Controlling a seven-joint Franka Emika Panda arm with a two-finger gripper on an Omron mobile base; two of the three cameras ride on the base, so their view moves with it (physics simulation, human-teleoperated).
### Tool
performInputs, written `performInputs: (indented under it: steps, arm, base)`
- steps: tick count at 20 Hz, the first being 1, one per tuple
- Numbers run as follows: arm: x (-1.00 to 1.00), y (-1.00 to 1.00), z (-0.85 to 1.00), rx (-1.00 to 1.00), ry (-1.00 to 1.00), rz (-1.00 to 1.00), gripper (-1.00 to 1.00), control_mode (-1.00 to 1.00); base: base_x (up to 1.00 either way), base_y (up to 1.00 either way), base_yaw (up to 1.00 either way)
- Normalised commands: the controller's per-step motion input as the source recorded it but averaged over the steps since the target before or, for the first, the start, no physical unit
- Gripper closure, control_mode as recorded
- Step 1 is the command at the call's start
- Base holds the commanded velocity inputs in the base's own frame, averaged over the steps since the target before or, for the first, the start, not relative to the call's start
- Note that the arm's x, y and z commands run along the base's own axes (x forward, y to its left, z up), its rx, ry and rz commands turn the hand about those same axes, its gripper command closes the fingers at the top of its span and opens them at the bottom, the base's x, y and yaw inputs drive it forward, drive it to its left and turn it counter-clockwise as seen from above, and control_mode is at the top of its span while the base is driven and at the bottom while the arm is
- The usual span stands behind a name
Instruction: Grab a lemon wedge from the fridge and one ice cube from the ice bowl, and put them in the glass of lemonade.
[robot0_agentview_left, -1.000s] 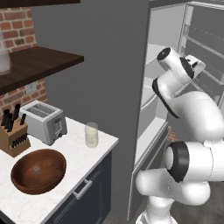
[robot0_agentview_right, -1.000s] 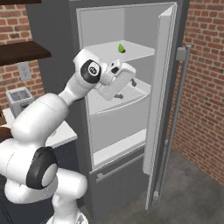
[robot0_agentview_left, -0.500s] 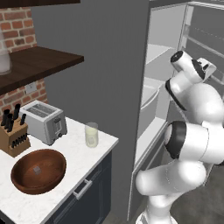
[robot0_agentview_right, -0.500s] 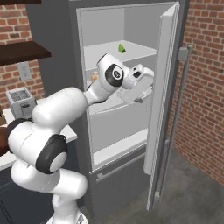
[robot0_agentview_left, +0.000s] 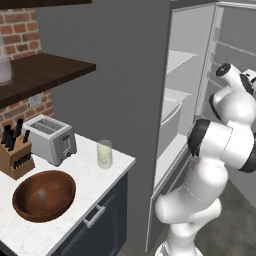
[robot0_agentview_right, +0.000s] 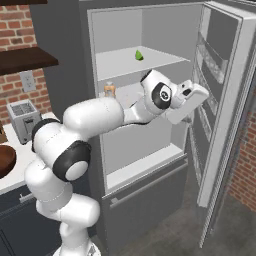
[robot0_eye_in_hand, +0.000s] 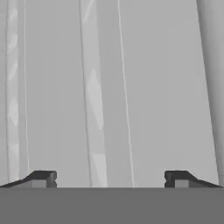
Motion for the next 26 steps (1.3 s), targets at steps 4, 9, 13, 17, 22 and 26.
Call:
performInputs:
  steps: [4,9,13,17,22,26]
  arm:
    - [0.43,-1.0,-0.16,0.0,0.0,0.0,-1.0,-1.0]
    - [0.16,-0.63,0.05,0.0,-0.02,0.0,-1.0,-1.0]
    - [-0.48,0.3,0.64,-0.02,-0.06,0.0,-1.0,-1.0]
    - [-0.42,0.55,0.79,-0.06,-0.17,-0.05,-1.0,-1.0]
    - [-0.47,0.46,0.59,-0.02,-0.19,-0.07,-1.0,-1.0]
    - [-0.67,0.52,0.27,0.01,-0.21,-0.08,-1.0,-1.0]
  base:
    - [0.0,0.0,0.0]
    - [0.0,0.0,0.0]
    - [0.0,0.0,0.0]
    - [0.0,0.0,0.0]
    - [0.0,0.0,0.0]
    - [0.0,0.0,0.0]
